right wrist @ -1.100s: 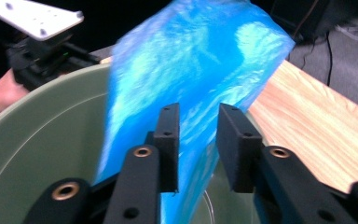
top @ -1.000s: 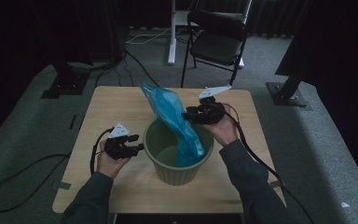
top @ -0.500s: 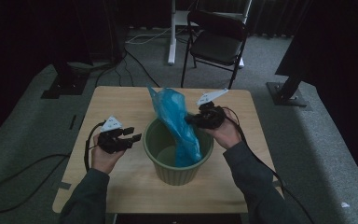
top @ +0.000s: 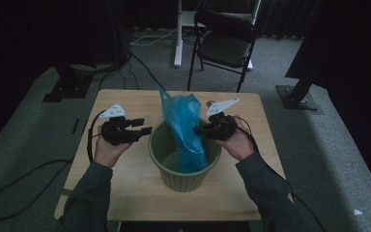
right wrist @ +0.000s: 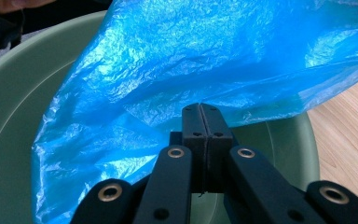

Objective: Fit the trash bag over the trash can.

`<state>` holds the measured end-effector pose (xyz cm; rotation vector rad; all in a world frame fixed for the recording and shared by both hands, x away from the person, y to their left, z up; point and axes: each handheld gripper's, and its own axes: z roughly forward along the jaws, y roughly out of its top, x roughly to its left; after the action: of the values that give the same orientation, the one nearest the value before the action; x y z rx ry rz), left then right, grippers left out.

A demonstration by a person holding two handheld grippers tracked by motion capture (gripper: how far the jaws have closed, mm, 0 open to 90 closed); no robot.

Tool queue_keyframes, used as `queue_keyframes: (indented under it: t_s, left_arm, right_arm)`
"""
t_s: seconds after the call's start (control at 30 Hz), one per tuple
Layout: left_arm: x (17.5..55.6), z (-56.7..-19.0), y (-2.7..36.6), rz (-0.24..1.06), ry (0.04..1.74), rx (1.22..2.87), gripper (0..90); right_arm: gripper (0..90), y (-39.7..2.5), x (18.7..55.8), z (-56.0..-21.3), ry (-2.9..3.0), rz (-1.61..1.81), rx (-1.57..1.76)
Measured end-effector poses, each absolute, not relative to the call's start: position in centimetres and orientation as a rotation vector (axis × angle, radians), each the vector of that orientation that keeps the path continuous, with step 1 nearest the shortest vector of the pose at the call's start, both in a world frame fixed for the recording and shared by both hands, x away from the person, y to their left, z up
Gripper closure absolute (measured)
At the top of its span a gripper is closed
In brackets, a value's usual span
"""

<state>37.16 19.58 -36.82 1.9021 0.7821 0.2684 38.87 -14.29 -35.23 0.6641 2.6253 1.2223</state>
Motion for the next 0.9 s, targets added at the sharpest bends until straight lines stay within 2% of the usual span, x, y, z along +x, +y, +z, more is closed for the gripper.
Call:
queue_keyframes:
  t_s: [0.4, 0.5, 0.57, 0.73, 0.8, 0.9]
  left_arm:
    - [37.4, -33.8, 16.8, 0.223, 0.675, 1.852, 30.5]
    - [38.3, -33.9, 15.6, 0.188, 0.693, 1.854, 30.3]
    - [38.7, -34.3, 14.8, 0.17, 0.691, 1.884, 35.6]
    - [38.8, -35.2, 13.2, 0.266, 0.71, 2.034, 69.7]
    - [38.6, -35.5, 13.1, 0.275, 0.71, 2.054, 77.5]
    - [38.4, -35.7, 13.2, 0.295, 0.7, 2.087, 83.2]
  right_arm:
    - [89.8, -13.9, 38.8, -35.4, 2.615, 1.216, 0.642]
    - [89.8, -13.8, 38.8, -35.4, 2.615, 1.219, 0.64]
    - [89.8, -13.5, 38.8, -35.5, 2.621, 1.234, 0.628]
    - [89.7, -13.6, 38.3, -35.4, 2.628, 1.23, 0.597]
    - [89.8, -13.9, 38.1, -35.3, 2.629, 1.237, 0.586]
    - [88.7, -14.3, 37.6, -35.3, 2.644, 1.231, 0.564]
